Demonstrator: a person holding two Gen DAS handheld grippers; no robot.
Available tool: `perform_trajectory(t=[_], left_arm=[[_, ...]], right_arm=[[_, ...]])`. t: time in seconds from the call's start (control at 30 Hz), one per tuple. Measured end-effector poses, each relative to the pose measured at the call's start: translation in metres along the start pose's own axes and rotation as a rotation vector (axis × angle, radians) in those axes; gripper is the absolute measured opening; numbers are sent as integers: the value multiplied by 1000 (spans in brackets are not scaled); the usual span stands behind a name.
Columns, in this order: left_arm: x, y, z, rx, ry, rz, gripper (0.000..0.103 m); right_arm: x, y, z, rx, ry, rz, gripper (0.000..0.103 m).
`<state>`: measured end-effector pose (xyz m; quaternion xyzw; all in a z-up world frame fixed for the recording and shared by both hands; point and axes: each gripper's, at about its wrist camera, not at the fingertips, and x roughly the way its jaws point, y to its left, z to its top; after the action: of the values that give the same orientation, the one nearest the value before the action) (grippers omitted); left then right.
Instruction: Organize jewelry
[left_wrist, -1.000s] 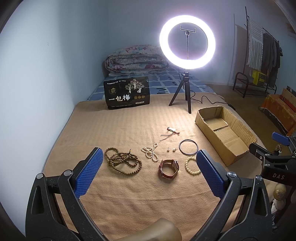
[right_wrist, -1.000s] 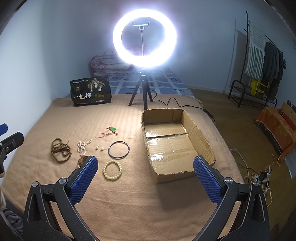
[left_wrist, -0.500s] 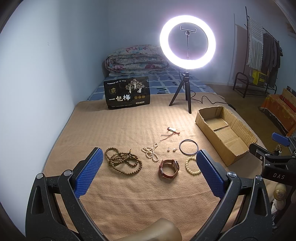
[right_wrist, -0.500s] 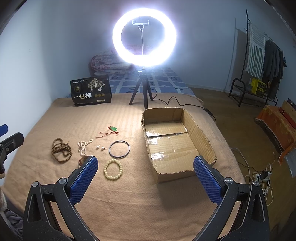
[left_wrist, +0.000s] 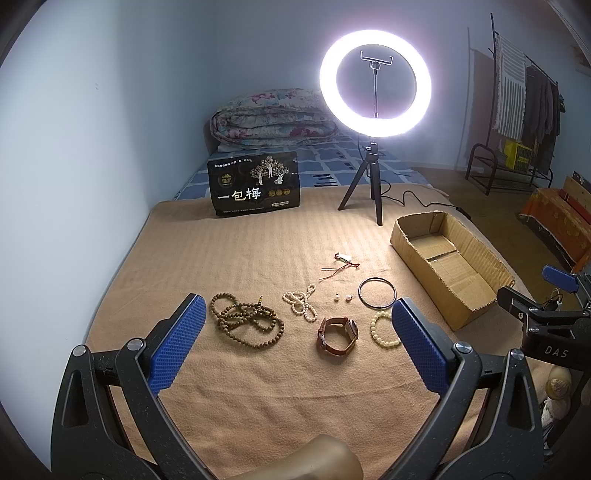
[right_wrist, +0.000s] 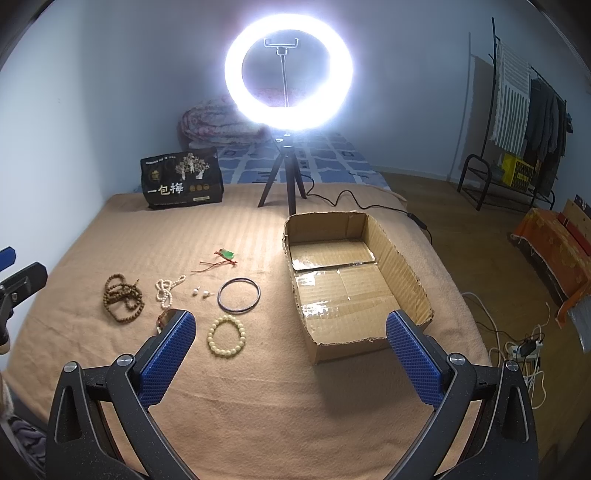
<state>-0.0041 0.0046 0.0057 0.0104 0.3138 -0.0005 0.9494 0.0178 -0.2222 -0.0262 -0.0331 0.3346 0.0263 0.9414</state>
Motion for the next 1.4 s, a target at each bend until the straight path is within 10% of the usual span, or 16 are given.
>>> perform_trajectory(t=[0.93,1.4], left_arm=[[40,12,-15,-18,148,-36,103],[113,13,-20,-110,384,-121,58]], right_arm=[[22,21,3,-114,69,73,102],[93,32,14,-73,335,299,63]])
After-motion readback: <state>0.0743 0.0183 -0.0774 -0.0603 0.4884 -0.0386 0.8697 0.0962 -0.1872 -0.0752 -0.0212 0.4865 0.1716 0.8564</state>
